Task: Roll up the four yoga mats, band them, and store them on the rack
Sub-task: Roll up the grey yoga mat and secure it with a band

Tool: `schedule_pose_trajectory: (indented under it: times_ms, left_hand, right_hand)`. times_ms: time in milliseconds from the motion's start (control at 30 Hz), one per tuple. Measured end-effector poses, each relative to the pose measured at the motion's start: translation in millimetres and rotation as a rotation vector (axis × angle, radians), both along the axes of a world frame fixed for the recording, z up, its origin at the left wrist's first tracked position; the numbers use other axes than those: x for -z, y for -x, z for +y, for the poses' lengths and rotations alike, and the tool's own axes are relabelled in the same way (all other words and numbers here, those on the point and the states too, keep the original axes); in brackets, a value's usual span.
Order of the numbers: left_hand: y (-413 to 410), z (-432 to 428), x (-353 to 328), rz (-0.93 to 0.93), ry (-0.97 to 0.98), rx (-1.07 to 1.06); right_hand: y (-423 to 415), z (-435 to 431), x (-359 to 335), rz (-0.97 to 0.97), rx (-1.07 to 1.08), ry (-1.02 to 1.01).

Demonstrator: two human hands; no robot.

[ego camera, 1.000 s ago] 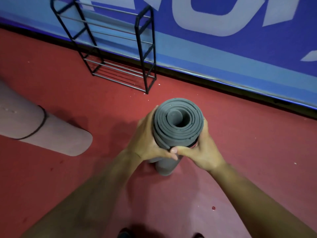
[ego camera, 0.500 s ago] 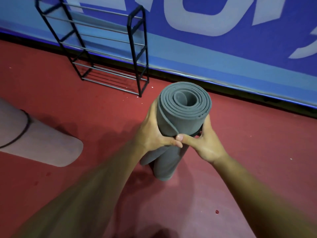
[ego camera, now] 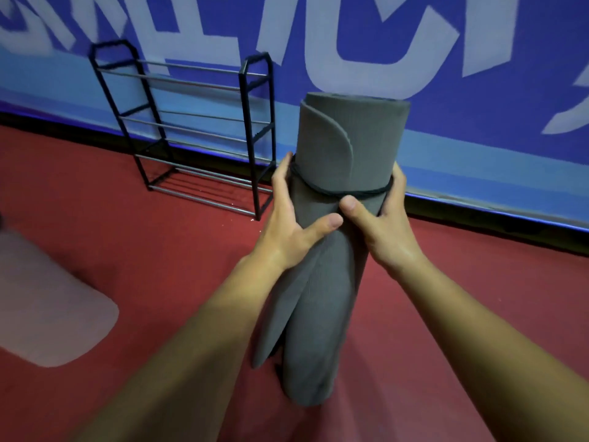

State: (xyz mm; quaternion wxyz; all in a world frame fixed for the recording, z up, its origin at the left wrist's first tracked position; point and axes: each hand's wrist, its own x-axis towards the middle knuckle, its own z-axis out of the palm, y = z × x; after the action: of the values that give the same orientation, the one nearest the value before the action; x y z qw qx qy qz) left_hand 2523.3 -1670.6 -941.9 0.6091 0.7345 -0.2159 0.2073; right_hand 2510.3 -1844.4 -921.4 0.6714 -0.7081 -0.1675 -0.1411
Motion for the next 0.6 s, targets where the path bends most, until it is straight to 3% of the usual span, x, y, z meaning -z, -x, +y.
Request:
schedule_pose_trajectory:
  times_ms: [267,467,600]
  left_hand:
    - [-1,-1,33,-0.089,0.042,0.106]
    - [21,-25,11,-0.068,0.212,-0.118]
    - [24,-17,10,-0.133,0.204,-0.199]
  right_hand:
    - [9,-13,46,-0.066,-0.073,0.036]
    - [32,15,52,-0.129,0.132,-0.008]
    - [40,32,51,-0.117,0.247,0.067]
